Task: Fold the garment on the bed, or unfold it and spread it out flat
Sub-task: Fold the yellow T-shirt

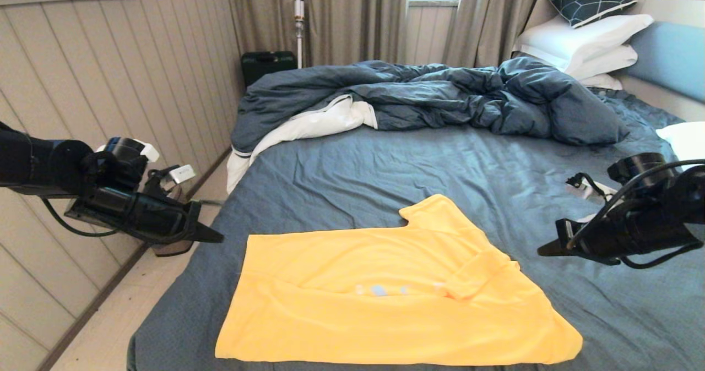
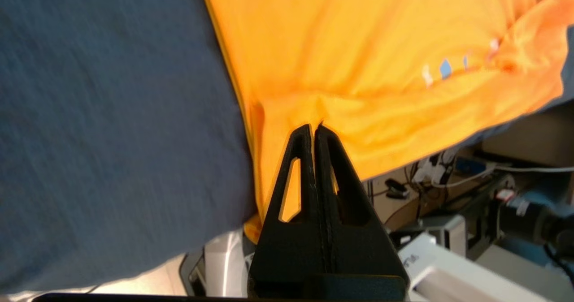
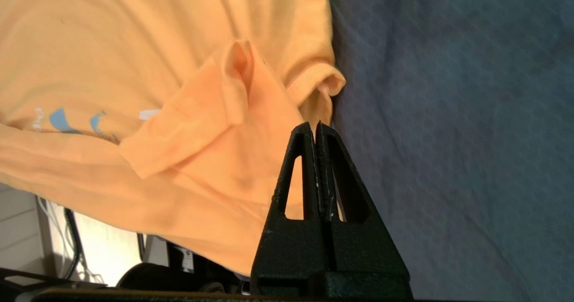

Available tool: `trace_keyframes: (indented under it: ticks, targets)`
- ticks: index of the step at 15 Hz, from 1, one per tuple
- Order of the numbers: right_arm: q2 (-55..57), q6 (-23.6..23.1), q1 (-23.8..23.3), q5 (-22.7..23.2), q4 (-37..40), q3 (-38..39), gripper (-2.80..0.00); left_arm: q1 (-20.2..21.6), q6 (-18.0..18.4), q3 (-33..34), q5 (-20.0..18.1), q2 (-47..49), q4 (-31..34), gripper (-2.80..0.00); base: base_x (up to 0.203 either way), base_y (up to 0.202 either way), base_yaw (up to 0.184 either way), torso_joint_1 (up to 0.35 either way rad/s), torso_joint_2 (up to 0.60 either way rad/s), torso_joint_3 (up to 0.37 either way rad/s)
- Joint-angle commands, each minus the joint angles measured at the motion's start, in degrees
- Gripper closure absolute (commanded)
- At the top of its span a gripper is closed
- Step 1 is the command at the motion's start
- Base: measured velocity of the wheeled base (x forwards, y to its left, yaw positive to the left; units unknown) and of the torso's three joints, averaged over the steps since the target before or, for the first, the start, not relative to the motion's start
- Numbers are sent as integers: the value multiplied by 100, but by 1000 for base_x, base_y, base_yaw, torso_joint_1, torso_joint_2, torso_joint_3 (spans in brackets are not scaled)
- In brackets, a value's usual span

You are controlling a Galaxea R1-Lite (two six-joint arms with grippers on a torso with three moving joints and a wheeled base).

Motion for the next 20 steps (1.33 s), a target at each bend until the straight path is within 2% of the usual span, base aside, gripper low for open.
trace_keyframes:
  ticks: [1,5,6,7,9,14,20]
  targets:
    - [318,28,63,35,5,-188,0,1,-93,-332,-21,396,14,0,0,0,0,0,0,0]
    - [637,46,149,41,3,-548,0,-14,-342,-1005,-26,947,19,0,0,0,0,0,0,0]
    - [650,96,169,41,-7,-603,-83,-22,-400,-1152,-24,1065,25,0,0,0,0,0,0,0]
    - [706,107,195,34,-53,-716,-280,-42,-449,-1258,-22,1176,29,-280,0,0,0,0,0,0]
    - [843,106,249,33,-126,-860,-280,-85,-502,-1391,-21,1369,34,-280,0,0,0,0,0,0]
    - [904,101,339,68,-471,-823,-280,-44,-903,-2038,30,2123,77,-280,0,0,0,0,0,0]
    - [974,92,379,112,-480,-832,-280,-34,-927,-2234,58,2459,55,-280,0,0,0,0,0,0]
